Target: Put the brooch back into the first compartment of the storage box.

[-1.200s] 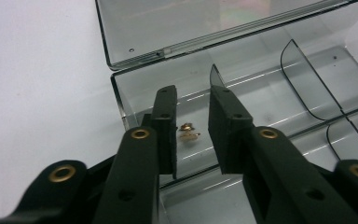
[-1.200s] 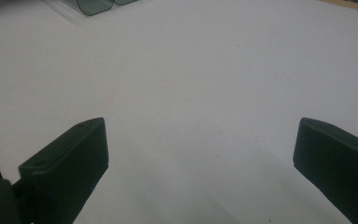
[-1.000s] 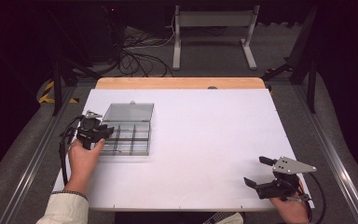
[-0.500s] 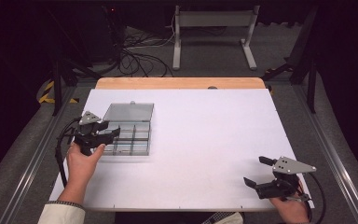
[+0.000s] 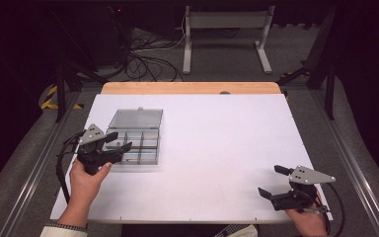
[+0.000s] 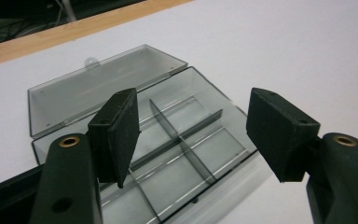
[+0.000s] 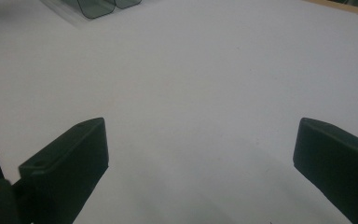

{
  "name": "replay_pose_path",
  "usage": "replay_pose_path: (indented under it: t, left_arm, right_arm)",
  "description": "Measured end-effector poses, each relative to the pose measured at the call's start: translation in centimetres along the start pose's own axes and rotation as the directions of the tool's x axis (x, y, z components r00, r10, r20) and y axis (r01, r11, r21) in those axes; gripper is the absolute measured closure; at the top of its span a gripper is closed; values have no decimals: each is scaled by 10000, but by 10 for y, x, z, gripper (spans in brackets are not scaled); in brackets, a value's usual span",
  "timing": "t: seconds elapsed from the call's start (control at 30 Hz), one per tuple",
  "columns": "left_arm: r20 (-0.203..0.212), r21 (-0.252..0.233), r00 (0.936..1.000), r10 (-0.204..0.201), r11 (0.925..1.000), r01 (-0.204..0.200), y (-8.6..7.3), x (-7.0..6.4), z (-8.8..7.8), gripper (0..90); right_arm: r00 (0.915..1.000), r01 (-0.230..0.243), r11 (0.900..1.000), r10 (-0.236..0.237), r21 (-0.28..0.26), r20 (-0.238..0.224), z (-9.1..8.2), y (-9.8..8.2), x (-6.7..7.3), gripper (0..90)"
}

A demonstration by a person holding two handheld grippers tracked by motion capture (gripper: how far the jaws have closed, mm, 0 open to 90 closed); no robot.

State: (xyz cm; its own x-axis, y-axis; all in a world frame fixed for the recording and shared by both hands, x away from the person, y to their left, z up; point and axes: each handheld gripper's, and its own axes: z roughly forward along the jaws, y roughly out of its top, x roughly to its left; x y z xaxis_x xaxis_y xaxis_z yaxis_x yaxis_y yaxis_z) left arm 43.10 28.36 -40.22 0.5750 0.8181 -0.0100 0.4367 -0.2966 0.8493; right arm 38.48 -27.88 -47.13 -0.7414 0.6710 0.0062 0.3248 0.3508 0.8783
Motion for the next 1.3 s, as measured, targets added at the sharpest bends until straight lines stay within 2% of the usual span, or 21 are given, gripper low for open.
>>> replay_pose_path:
  t: [0.13,0.2,0.3,0.43,0.67,0.9,1.0,1.13,1.3]
  left_arm:
    - [140,-418,9996,231,9989,-225,-5,-6,-6,306]
    - [298,-460,9989,349,9984,-335,-7,-9,-9,283]
    - [541,-682,9982,245,9975,-208,-13,-13,-14,258]
    - [795,-936,9962,341,9953,-266,-22,-17,-18,241]
    - [929,-1287,9946,455,9911,-334,-40,-23,-23,232]
    - [943,-1282,9929,719,9900,-595,-54,-27,-26,210]
    - [1081,-1364,9924,582,9897,-432,-61,-29,-26,198]
    - [1088,-1296,9921,633,9904,-490,-72,-31,-23,183]
    - [1085,-1092,9898,923,9908,-804,-82,-35,-18,180]
  right_arm:
    - [10000,1,10000,-1,-10,-5,0,0,0,39]
    - [10000,10,10000,-10,-18,-9,0,0,0,39]
    - [10000,-2,10000,2,-25,-19,0,0,1,39]
    - [10000,44,10000,-45,-24,-28,0,0,1,39]
    - [10000,55,10000,-56,-28,-41,0,0,1,39]
    - [10000,46,10000,-46,-33,-80,0,0,1,39]
    - [10000,43,10000,-43,-35,-90,0,0,1,39]
    - [9999,78,10000,-79,-38,-112,0,0,2,39]
    - [9999,80,10000,-81,-42,-140,-1,0,2,39]
